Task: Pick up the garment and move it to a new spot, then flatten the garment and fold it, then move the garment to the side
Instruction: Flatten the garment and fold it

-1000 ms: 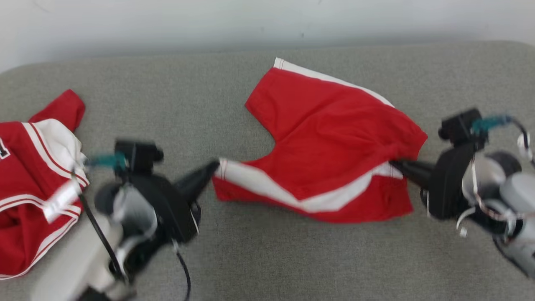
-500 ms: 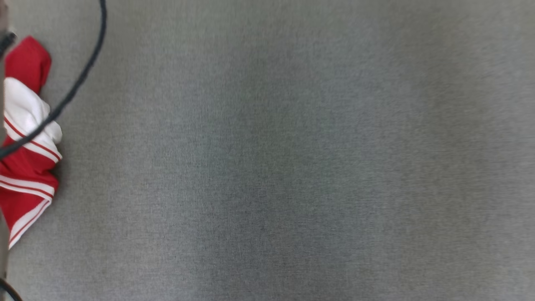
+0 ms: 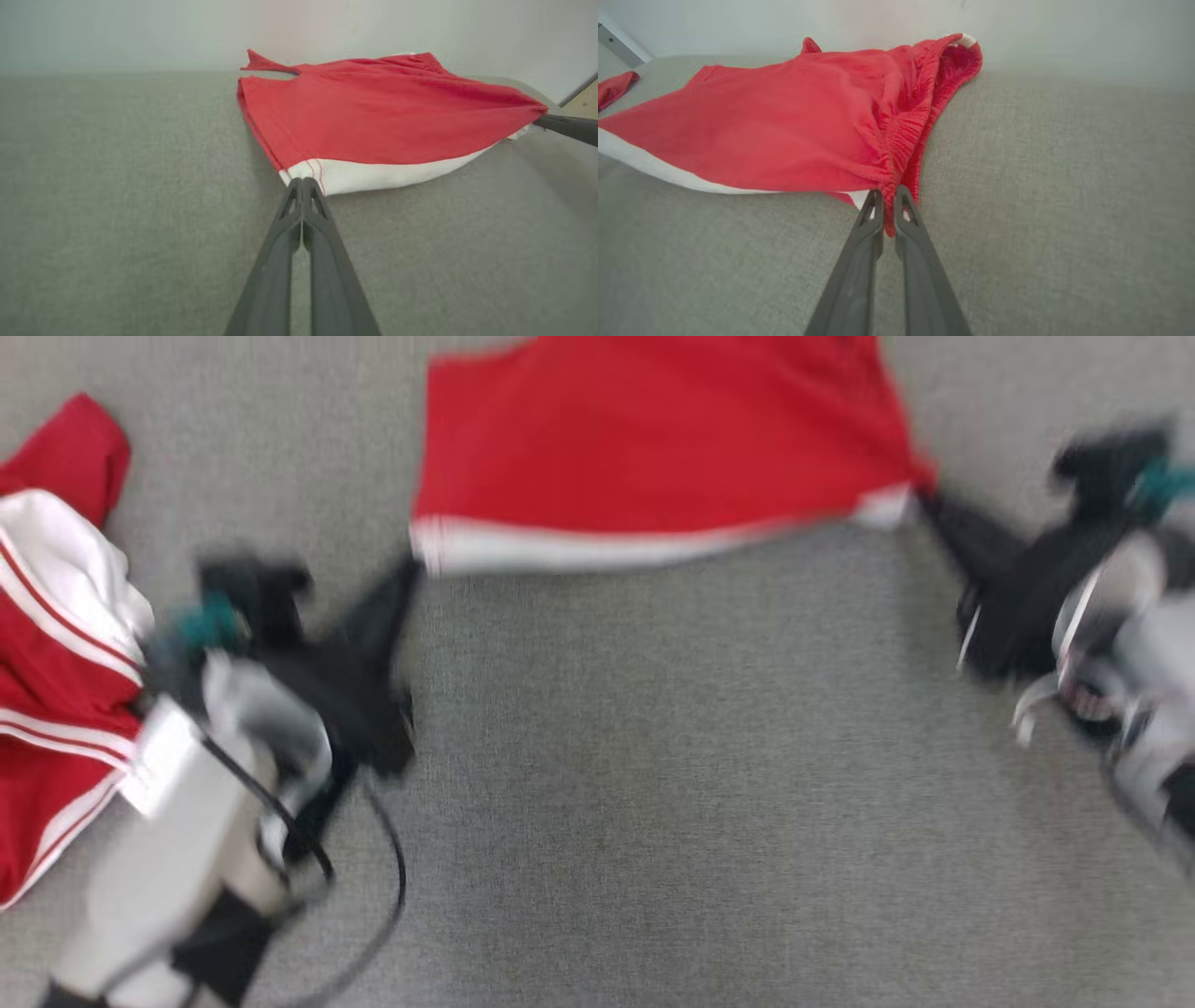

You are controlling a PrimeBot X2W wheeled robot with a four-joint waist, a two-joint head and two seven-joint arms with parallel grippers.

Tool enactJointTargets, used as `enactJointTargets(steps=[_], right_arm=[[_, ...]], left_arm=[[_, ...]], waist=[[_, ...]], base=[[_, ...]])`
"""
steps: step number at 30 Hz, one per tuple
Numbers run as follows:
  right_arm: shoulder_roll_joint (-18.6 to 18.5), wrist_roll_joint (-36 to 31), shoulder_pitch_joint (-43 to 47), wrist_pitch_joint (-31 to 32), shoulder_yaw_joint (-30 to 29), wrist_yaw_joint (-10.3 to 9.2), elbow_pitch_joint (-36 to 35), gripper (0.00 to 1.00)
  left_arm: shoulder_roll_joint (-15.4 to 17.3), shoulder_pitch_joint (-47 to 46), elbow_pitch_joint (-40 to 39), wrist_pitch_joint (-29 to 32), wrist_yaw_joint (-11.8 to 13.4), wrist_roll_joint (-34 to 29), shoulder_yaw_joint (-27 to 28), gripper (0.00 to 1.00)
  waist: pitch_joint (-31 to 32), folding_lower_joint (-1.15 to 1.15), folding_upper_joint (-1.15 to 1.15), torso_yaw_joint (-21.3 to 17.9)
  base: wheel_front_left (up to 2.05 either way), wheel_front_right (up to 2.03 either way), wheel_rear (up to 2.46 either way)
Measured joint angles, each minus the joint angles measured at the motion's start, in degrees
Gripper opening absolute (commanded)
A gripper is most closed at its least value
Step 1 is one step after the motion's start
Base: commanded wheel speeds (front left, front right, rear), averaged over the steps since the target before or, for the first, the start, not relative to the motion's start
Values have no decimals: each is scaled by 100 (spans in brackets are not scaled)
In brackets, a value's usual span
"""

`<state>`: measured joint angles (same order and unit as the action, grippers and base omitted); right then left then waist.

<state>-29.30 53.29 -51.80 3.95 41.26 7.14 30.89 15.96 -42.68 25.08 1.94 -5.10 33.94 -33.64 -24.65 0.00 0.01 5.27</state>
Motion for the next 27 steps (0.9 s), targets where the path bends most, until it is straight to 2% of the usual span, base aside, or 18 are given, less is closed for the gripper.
enactJointTargets(steps=[11, 17, 22, 24, 27], right_arm=[[-434, 319, 1195, -457, 686, 1, -584, 0], [-723, 526, 2012, -612, 782, 1, -603, 0], [-791, 783, 2794, -755, 840, 2, -654, 0], [-839, 887, 3221, -751, 960, 2, -906, 0], [-883, 939, 3503, -691, 1067, 0, -1028, 0]], left_arm=[[243, 1466, -53, -257, -54, 12, -311, 0], [220, 2089, -201, -331, -97, 271, -417, 0], [324, 2693, -364, -236, -94, 269, -638, 0], [561, 3239, -635, -37, 30, 279, -733, 0], [604, 3418, -766, 57, 146, 280, -770, 0]], waist=[[869, -2, -2, -148], [1371, -2, -2, -206], [1874, -2, -2, -214], [2259, -2, -2, -199], [2398, -1, -2, -173]], base=[[0, 0, 0], [0, 0, 0], [0, 0, 0], [0, 0, 0], [0, 0, 0]])
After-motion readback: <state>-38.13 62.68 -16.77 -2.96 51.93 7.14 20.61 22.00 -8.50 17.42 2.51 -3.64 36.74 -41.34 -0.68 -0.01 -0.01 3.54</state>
